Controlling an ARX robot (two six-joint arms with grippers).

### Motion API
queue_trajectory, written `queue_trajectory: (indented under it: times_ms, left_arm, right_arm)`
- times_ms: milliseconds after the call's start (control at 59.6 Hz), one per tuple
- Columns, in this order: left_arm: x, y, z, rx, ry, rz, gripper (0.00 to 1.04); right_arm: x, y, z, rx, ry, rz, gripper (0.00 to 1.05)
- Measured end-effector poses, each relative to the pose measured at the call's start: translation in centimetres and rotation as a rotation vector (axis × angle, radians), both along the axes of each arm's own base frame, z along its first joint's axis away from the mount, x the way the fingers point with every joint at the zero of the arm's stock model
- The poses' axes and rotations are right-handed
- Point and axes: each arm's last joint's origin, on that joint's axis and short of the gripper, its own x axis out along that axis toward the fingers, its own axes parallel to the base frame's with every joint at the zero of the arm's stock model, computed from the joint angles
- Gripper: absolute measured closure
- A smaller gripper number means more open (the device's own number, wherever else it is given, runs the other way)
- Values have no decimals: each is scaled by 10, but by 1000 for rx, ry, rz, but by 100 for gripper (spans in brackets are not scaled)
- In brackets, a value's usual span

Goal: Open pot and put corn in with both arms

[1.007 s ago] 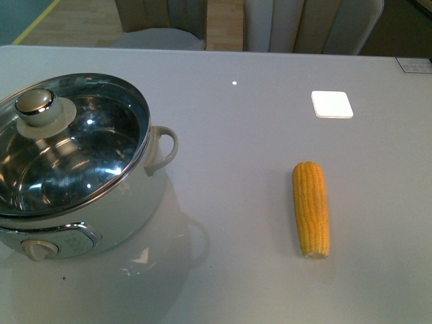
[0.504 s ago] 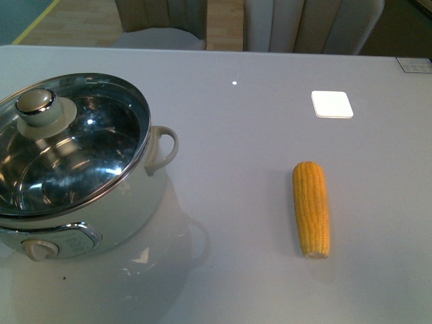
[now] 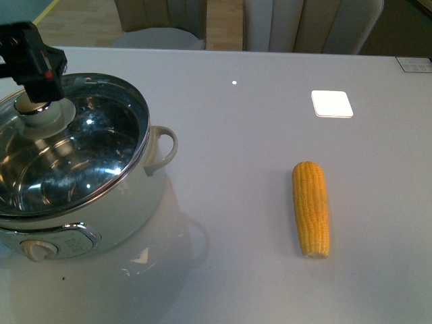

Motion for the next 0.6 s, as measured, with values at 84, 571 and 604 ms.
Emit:
queue_trajectory:
  times_ms: [84, 571, 604]
  left_arm:
    - [5, 3, -6, 20, 11, 19, 7]
    - [13, -2, -17, 97, 60, -16, 7]
    - [13, -2, -18, 101, 66, -14, 7]
  right_arm:
    - [0, 0, 0, 0, 0, 0, 9]
    - [0, 0, 0, 0, 0, 0, 9]
    - [0, 0, 0, 0, 0, 0, 9]
